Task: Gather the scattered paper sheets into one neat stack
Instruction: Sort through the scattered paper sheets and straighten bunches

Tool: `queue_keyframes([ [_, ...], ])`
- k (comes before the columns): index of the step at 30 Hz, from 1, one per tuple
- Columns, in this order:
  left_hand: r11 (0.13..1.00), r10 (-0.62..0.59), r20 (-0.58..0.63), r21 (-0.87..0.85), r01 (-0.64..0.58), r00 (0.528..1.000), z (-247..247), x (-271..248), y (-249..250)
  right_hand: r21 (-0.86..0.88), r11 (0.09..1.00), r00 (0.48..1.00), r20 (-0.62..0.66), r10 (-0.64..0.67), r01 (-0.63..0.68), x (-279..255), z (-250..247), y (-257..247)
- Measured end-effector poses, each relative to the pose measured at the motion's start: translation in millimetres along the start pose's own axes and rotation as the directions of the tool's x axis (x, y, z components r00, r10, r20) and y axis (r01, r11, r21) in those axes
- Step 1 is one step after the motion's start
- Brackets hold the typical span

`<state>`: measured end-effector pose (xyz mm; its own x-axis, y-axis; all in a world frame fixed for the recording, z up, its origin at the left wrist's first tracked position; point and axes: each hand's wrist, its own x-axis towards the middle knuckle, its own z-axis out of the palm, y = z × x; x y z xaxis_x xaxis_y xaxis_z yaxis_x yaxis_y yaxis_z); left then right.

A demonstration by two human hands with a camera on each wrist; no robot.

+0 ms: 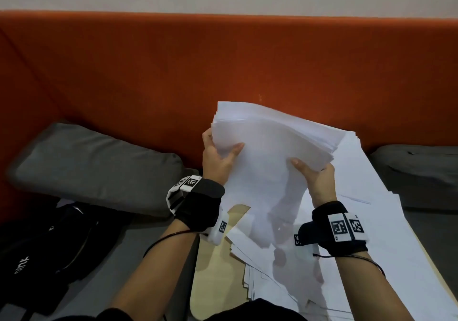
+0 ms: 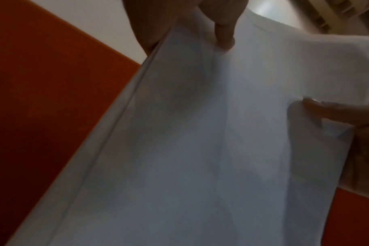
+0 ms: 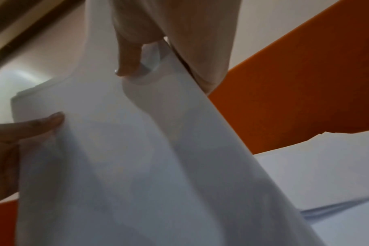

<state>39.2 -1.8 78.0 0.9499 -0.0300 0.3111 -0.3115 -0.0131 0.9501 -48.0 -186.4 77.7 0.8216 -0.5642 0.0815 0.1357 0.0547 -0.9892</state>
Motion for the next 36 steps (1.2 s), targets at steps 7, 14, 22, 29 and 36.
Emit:
queue_keyframes([
  [7,0.995,-0.084,-0.014,-0.05,0.083,0.996,-2.0,2.3,-3.7,-0.149,0.984,0.995,0.025,0.098,-0.093,0.4,12.0,8.7],
  [14,0.997,-0.036,-0.037,-0.07,0.034,0.999,-4.4,-1.9,2.2,-0.172,0.984,0.994,0.09,0.054,-0.038,-3.2,18.0,-3.0],
  [22,0.995,0.085,-0.033,-0.048,-0.086,0.996,-7.1,9.5,18.7,-0.174,0.985,1.0,0.019,0.019,-0.015,-1.7,22.0,-20.4],
  [29,0.985,0.107,-0.002,-0.138,-0.107,0.994,-12.8,13.6,36.8,-0.107,0.99,0.992,0.095,-0.086,0.096,-4.8,23.8,-38.2],
  [36,0.986,0.051,-0.092,-0.154,-0.065,0.994,-10.9,15.8,51.5,-0.119,0.983,0.985,-0.087,-0.15,0.14,-4.7,33.7,-55.2],
])
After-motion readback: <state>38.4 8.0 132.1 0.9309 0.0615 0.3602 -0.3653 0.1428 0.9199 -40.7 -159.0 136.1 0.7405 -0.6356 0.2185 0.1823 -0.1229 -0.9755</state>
